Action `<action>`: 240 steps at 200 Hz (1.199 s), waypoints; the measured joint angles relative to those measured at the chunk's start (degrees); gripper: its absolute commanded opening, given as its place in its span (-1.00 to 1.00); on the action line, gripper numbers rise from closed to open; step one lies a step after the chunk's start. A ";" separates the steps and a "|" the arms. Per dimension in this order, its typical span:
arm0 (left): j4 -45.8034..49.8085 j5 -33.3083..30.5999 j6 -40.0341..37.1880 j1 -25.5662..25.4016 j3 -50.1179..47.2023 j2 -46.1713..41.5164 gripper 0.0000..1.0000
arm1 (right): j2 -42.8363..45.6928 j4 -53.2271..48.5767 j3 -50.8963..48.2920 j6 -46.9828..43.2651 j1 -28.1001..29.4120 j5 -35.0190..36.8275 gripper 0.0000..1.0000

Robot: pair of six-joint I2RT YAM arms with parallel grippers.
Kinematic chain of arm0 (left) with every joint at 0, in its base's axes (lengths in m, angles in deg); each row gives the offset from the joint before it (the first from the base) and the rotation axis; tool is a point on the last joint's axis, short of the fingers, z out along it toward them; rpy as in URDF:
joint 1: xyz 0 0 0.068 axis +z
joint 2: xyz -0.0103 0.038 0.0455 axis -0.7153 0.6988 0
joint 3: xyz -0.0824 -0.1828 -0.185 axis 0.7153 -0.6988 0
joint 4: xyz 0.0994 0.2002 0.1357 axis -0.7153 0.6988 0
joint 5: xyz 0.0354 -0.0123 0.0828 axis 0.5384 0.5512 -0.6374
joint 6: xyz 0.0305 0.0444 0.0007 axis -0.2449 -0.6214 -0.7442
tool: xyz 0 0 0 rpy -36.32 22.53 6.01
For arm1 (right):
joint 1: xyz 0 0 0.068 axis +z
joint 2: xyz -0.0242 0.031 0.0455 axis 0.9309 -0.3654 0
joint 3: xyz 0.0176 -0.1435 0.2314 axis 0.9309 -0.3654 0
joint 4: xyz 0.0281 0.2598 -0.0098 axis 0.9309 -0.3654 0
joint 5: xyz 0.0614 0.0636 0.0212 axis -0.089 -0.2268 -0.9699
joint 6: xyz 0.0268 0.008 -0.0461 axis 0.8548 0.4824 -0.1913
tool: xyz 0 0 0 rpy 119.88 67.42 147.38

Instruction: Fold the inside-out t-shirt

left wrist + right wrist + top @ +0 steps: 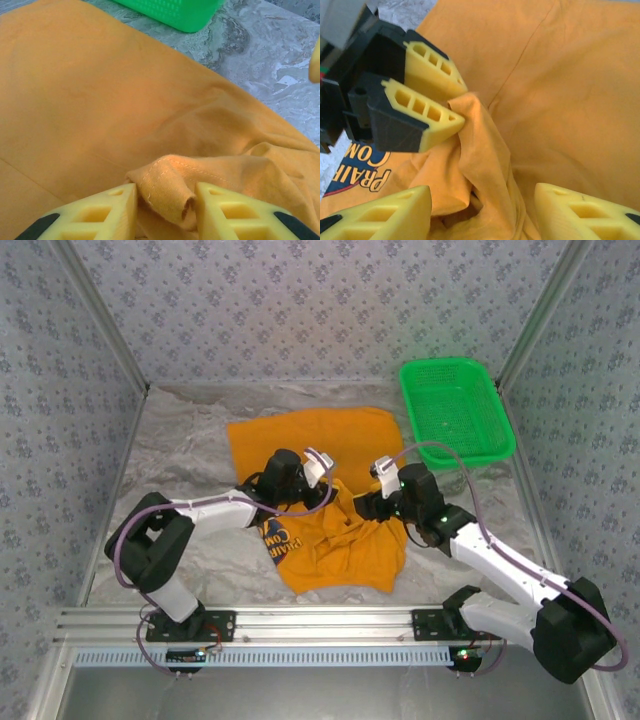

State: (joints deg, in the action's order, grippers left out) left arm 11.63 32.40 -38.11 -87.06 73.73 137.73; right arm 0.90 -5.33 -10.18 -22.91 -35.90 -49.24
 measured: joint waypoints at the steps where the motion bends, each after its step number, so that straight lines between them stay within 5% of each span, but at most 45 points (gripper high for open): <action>1: 0.00 0.00 0.00 0.02 0.00 0.00 -0.31 | 0.00 0.02 -0.09 -0.15 0.04 0.00 0.16; 40: -0.46 1.55 0.09 1.60 0.00 0.00 -0.20 | -1.95 4.42 -3.91 -8.63 6.27 4.22 0.20; 87: -0.90 3.45 0.07 2.73 -1.25 -0.02 -0.18 | -15.41 15.96 -3.34 -13.44 8.87 11.54 0.08; 134: -1.70 4.55 0.55 2.84 -1.51 -0.02 -0.15 | -24.15 24.04 -1.77 -13.84 8.66 17.38 -0.87; 148: -2.03 4.94 0.61 3.06 -1.51 -0.02 -0.14 | -24.13 24.72 -1.77 -13.81 8.20 17.73 -1.00; 240: -2.73 7.08 1.64 3.52 -1.49 1.36 -0.04 | -12.81 20.35 -0.11 -13.68 4.33 9.94 -1.00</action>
State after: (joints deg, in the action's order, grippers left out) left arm 8.90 39.48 -36.47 -83.54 72.25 139.09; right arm -11.90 15.02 -10.29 -36.59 -31.58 -39.29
